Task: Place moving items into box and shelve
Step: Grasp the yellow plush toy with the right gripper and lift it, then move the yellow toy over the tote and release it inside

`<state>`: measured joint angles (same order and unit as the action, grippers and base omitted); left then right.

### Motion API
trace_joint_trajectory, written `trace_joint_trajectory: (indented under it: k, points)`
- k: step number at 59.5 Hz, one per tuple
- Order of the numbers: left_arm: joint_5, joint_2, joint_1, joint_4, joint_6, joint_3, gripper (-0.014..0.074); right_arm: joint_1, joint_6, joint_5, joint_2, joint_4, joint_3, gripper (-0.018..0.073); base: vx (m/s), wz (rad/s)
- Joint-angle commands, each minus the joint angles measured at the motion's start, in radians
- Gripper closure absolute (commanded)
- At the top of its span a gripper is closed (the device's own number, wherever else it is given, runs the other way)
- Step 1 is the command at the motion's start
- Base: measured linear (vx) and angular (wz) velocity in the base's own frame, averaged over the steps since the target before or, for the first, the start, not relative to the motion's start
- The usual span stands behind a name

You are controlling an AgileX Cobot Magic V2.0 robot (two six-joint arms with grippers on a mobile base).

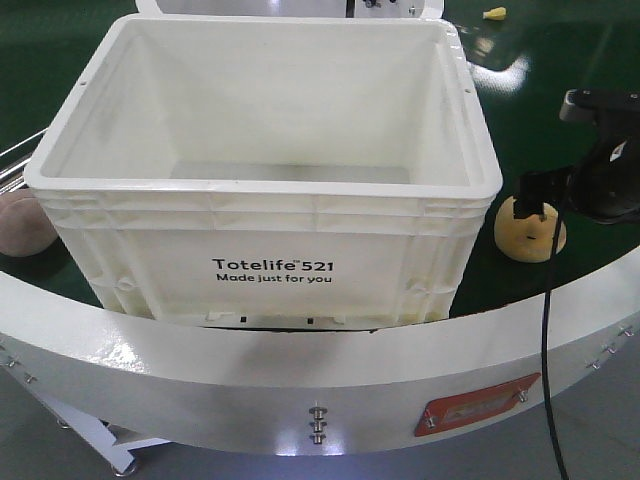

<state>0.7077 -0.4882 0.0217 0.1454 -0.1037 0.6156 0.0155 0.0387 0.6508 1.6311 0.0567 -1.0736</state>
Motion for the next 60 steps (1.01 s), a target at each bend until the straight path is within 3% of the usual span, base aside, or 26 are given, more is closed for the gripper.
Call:
trace_joint_trajectory:
  k: [1, 16, 30, 36, 51, 60]
  points:
    - [-0.065, -0.013, 0.001, 0.009, -0.005, 0.033, 0.0023, -0.005, -0.039, -0.039, 0.024, -0.014, -0.069, -0.0120, 0.00, 0.00]
    - [-0.069, -0.013, 0.001, 0.009, -0.005, 0.033, 0.0023, -0.005, -0.116, -0.030, 0.136, -0.063, -0.112, -0.0070, 0.00, 0.00]
    - [-0.069, -0.013, 0.001, 0.009, -0.005, 0.033, 0.0023, -0.005, -0.125, -0.030, 0.093, -0.057, -0.112, 0.0179, 0.00, 0.00]
    - [-0.070, -0.013, 0.001, 0.009, -0.005, 0.033, 0.0023, -0.004, -0.143, -0.025, 0.036, -0.057, -0.129, 0.0244, 0.00, 0.00]
    - [-0.071, -0.013, 0.001, 0.009, -0.005, 0.033, 0.0023, 0.002, -0.172, 0.061, -0.091, -0.086, -0.362, 0.0247, 0.00, 0.00]
    - [-0.072, -0.013, 0.001, 0.009, -0.005, 0.033, 0.0023, 0.089, -0.223, 0.081, -0.111, -0.124, -0.503, 0.0247, 0.00, 0.00]
